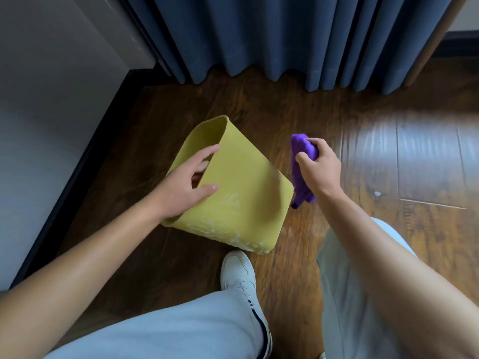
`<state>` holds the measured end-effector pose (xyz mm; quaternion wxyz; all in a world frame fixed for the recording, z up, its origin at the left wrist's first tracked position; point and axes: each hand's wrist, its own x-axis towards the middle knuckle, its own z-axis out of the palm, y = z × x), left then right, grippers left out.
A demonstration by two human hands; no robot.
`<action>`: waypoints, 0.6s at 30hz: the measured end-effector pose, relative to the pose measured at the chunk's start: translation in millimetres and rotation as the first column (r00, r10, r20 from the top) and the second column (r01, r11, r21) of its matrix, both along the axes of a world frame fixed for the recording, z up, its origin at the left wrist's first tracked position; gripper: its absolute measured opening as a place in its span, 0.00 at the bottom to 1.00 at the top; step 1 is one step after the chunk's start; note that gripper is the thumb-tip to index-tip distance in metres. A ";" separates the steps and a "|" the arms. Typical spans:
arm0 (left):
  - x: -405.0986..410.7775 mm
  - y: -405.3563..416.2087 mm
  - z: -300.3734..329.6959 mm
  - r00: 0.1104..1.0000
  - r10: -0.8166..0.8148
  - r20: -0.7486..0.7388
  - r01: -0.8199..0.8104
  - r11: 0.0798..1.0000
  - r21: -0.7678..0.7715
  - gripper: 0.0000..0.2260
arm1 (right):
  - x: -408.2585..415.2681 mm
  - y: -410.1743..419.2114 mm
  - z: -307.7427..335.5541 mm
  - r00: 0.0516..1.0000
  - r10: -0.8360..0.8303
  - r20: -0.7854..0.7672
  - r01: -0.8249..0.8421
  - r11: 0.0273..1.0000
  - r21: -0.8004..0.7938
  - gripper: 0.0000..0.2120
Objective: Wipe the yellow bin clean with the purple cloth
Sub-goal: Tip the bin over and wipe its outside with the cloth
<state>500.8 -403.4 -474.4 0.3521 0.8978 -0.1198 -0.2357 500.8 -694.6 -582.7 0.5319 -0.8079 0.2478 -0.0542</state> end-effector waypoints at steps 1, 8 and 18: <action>-5.7 4.0 1.8 1.000 0.003 -0.003 -0.003 1.000 0.003 0.36 | -0.3 -1.9 -0.1 1.000 -0.010 -0.020 0.011 1.000 0.027 0.19; -53.4 42.0 13.0 0.985 -0.170 0.005 0.159 0.928 0.336 0.44 | 3.7 -0.6 -3.7 1.000 0.030 -0.007 -0.030 1.000 -0.006 0.20; -59.9 34.1 10.9 1.000 0.002 -0.019 0.002 0.974 0.228 0.37 | 5.6 4.8 -3.4 0.998 0.057 -0.013 -0.057 0.998 0.015 0.21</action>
